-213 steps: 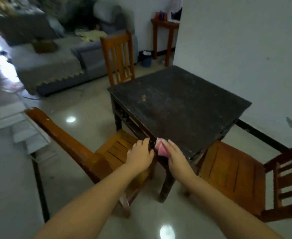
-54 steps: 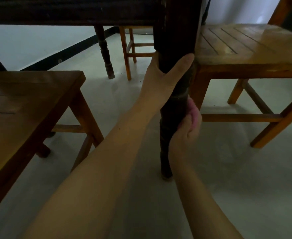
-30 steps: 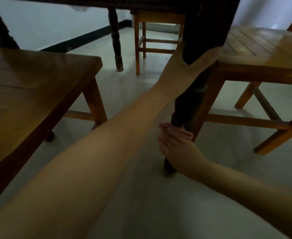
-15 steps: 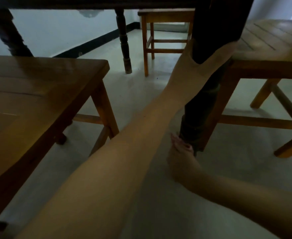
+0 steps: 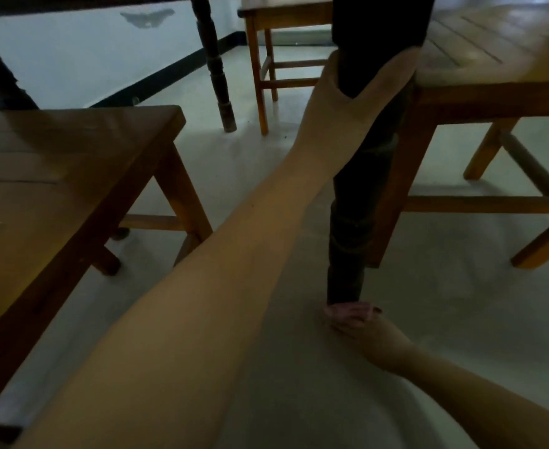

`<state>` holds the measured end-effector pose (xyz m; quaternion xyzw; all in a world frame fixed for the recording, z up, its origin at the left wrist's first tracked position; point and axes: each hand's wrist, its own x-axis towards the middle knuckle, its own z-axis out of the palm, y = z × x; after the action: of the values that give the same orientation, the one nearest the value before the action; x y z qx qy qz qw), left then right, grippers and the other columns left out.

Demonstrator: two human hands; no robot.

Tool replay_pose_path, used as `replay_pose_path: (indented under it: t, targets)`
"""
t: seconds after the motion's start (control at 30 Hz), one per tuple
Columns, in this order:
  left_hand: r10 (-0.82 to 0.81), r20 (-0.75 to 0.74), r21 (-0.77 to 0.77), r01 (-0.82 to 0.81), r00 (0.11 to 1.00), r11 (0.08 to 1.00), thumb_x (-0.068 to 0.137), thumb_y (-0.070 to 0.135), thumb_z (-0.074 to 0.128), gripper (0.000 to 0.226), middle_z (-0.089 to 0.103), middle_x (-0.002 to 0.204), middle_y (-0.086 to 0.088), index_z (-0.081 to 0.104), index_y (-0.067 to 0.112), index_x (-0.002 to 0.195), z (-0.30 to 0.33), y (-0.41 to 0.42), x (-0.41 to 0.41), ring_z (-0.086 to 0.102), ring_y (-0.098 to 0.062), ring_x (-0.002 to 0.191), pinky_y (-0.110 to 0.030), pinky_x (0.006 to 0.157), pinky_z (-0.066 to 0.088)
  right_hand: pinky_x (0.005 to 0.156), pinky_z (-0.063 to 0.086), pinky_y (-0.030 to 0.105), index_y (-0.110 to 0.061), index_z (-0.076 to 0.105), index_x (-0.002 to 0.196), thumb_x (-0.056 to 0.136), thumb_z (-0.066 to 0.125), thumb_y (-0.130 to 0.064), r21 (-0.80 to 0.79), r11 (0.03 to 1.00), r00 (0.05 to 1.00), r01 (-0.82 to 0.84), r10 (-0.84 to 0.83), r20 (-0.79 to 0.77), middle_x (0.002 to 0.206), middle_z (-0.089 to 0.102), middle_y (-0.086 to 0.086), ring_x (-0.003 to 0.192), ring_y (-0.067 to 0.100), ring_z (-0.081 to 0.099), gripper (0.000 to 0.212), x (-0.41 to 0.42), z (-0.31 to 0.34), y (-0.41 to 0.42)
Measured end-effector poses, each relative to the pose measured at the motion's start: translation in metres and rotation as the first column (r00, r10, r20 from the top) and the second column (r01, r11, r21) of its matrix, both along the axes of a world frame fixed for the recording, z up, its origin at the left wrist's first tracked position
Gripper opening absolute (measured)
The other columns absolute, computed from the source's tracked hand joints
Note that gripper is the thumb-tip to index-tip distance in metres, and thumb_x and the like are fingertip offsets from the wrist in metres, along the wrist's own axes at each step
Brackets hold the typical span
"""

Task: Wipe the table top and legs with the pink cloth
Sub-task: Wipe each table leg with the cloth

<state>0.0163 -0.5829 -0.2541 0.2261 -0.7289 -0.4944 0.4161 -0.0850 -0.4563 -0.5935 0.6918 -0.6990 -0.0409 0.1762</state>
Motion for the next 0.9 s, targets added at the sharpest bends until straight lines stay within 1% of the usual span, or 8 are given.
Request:
replay_pose_path:
  t: [0.07, 0.13, 0.23, 0.33, 0.43, 0.67, 0.8, 0.9]
  targets:
    - [-0.007, 0.012, 0.000, 0.007, 1.000, 1.000, 0.075, 0.044, 0.059, 0.067, 0.060, 0.118, -0.010, 0.041, 0.007, 0.128, -0.003, -0.004, -0.001, 0.059, -0.018, 0.106, -0.037, 0.095, 0.047, 0.112, 0.013, 0.038, -0.028, 0.044, 0.136, 0.083, 0.035, -0.023, -0.050, 0.968, 0.968, -0.245, 0.241, -0.072, 0.147, 0.033, -0.014, 0.142, 0.014, 0.013, 0.054, -0.018, -0.009, 0.032]
    - [-0.018, 0.016, 0.006, 0.018, 1.000, 1.000, 0.085, 0.032, 0.059, 0.053, 0.058, 0.121, -0.006, 0.041, 0.009, 0.129, -0.007, -0.007, -0.002, 0.057, -0.012, 0.107, -0.021, 0.091, 0.046, 0.114, 0.018, 0.039, -0.017, 0.044, 0.133, 0.085, 0.037, -0.012, -0.317, 0.948, 0.928, -0.028, 0.143, 0.343, 0.139, 0.041, -0.005, 0.141, 0.019, 0.019, 0.049, -0.021, 0.012, 0.032]
    - [-0.009, 0.005, 0.004, 0.009, 1.000, 1.000, 0.089, 0.026, 0.056, 0.051, 0.052, 0.130, -0.006, 0.035, 0.011, 0.133, -0.007, -0.008, -0.002, 0.051, -0.016, 0.118, -0.025, 0.097, 0.043, 0.086, 0.048, 0.029, -0.028, 0.046, 0.130, 0.095, 0.036, -0.013, -0.005, 0.771, 0.084, 0.637, -0.063, 0.994, 0.116, 0.052, -0.002, 0.104, 0.020, 0.054, 0.040, 0.029, 0.030, 0.002]
    - [-0.009, -0.006, 0.011, 0.009, 1.000, 1.000, 0.089, 0.026, 0.056, 0.051, 0.052, 0.130, -0.006, 0.035, 0.010, 0.133, -0.004, -0.006, -0.002, 0.050, -0.018, 0.118, -0.029, 0.100, 0.041, 0.060, 0.054, 0.034, -0.036, 0.046, 0.126, 0.095, 0.031, -0.029, 0.354, 0.603, -0.414, 0.716, -0.042, 0.909, 0.103, 0.060, 0.009, 0.077, 0.031, 0.060, 0.035, 0.079, 0.050, -0.037]
    - [-0.026, -0.009, 0.021, 0.026, 1.000, 0.999, 0.088, 0.028, 0.057, 0.054, 0.051, 0.130, -0.008, 0.034, 0.010, 0.133, -0.003, -0.004, -0.002, 0.050, -0.020, 0.118, -0.035, 0.102, 0.041, 0.090, 0.050, 0.053, -0.040, 0.041, 0.129, 0.091, 0.032, -0.031, 0.313, 0.543, -0.444, 0.779, 0.125, 0.888, 0.132, 0.053, 0.008, 0.107, 0.034, 0.058, 0.040, 0.103, 0.086, -0.053]
    - [-0.053, 0.019, 0.055, 0.052, 0.998, 0.997, 0.081, 0.042, 0.062, 0.064, 0.055, 0.125, -0.006, 0.039, 0.011, 0.131, -0.001, -0.003, 0.001, 0.055, -0.016, 0.109, -0.025, 0.089, 0.046, 0.110, 0.027, 0.032, -0.042, 0.024, 0.142, 0.085, 0.033, -0.016, -0.151, 0.506, -0.041, 0.849, 0.348, 0.936, 0.148, 0.027, -0.016, 0.136, 0.004, 0.027, 0.064, 0.120, 0.144, -0.060]
    - [-0.062, 0.029, 0.051, 0.061, 0.998, 0.997, 0.075, 0.046, 0.058, 0.069, 0.055, 0.125, -0.006, 0.038, 0.013, 0.131, 0.001, 0.001, 0.003, 0.054, -0.017, 0.112, -0.035, 0.096, 0.045, 0.081, 0.046, 0.031, -0.048, 0.062, 0.108, 0.095, 0.043, -0.030, 0.215, 0.482, -0.459, 0.850, 0.475, 0.751, 0.104, 0.057, -0.002, 0.101, 0.016, 0.050, 0.029, 0.097, 0.131, -0.050]
    - [-0.049, 0.014, 0.062, 0.048, 0.999, 0.997, 0.068, 0.047, 0.057, 0.074, 0.056, 0.123, -0.009, 0.038, 0.012, 0.131, 0.003, 0.003, 0.003, 0.055, -0.022, 0.112, -0.039, 0.097, 0.045, 0.072, 0.045, 0.024, -0.031, 0.068, 0.102, 0.087, 0.059, -0.034, 0.172, 0.465, -0.448, 0.869, 0.588, 0.673, 0.101, 0.067, 0.000, 0.089, 0.013, 0.055, 0.018, 0.079, 0.186, -0.056]
